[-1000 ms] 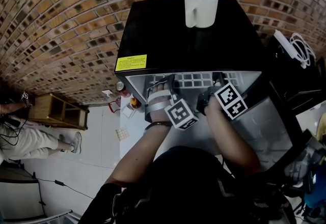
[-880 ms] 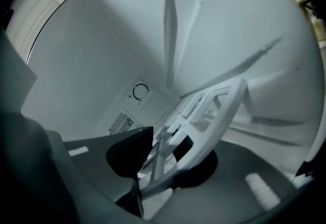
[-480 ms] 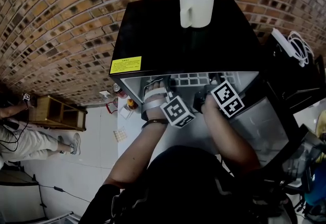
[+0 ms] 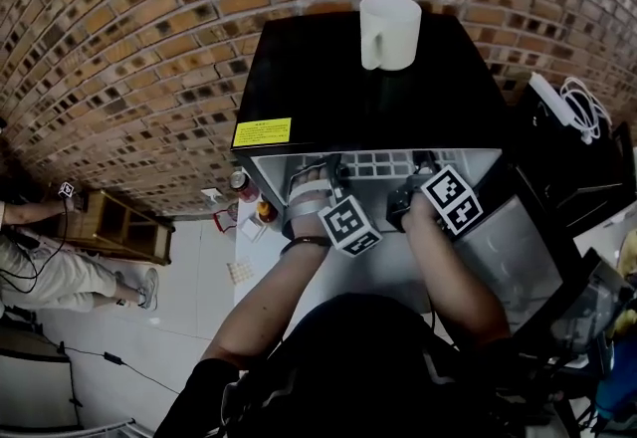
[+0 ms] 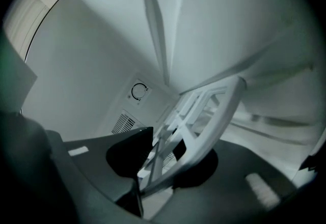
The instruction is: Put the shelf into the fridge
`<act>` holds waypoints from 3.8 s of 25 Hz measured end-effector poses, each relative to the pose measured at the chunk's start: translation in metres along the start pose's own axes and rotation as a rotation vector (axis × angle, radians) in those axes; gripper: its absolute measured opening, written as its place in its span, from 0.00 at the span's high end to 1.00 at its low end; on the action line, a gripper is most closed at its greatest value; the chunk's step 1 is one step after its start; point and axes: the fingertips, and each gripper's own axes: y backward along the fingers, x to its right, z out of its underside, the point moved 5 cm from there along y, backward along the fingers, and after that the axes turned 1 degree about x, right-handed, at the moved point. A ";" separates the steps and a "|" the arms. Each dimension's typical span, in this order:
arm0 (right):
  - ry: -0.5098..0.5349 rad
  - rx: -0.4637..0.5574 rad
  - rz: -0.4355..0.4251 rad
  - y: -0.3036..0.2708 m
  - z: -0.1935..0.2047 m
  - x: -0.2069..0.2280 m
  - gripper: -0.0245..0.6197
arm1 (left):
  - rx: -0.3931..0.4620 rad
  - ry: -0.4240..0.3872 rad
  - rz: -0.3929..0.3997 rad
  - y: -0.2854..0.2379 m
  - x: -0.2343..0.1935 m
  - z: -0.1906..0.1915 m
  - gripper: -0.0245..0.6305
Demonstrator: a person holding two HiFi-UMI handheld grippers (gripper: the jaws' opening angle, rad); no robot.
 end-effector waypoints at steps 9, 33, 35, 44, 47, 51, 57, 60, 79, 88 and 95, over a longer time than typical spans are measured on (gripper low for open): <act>0.008 -0.114 -0.096 0.030 0.013 -0.009 0.77 | 0.023 -0.011 -0.003 0.001 0.003 0.002 0.74; 0.343 -0.195 -0.351 0.134 -0.004 -0.045 0.80 | 0.290 0.207 0.037 0.091 0.025 -0.007 0.61; 0.339 -0.207 -0.374 0.137 0.001 -0.048 0.80 | 0.321 0.276 0.042 0.102 0.023 -0.001 0.66; 0.393 -0.167 -0.378 0.179 0.047 -0.083 0.81 | 0.620 0.542 0.157 0.186 0.018 0.069 0.95; 0.387 -0.173 -0.365 0.204 0.080 -0.098 0.85 | 0.666 0.569 0.341 0.220 0.037 0.104 0.95; 0.461 -0.153 -0.369 0.228 0.097 -0.130 0.87 | 0.745 0.732 0.459 0.249 0.044 0.143 0.95; 0.575 -0.192 -0.379 0.267 0.134 -0.157 0.92 | 0.812 0.826 0.508 0.287 0.037 0.191 0.95; 0.615 -0.203 -0.396 0.282 0.138 -0.160 0.95 | 0.818 0.844 0.494 0.305 0.029 0.192 0.95; 0.771 -0.216 -0.429 0.292 0.056 -0.143 0.95 | 0.709 1.071 0.324 0.305 -0.002 0.123 0.95; 0.921 -0.222 -0.482 0.291 0.052 -0.152 0.95 | 0.694 1.083 0.319 0.300 0.000 0.111 0.95; 0.849 -0.229 -0.476 0.287 0.047 -0.144 0.95 | 0.692 1.090 0.351 0.297 0.007 0.111 0.95</act>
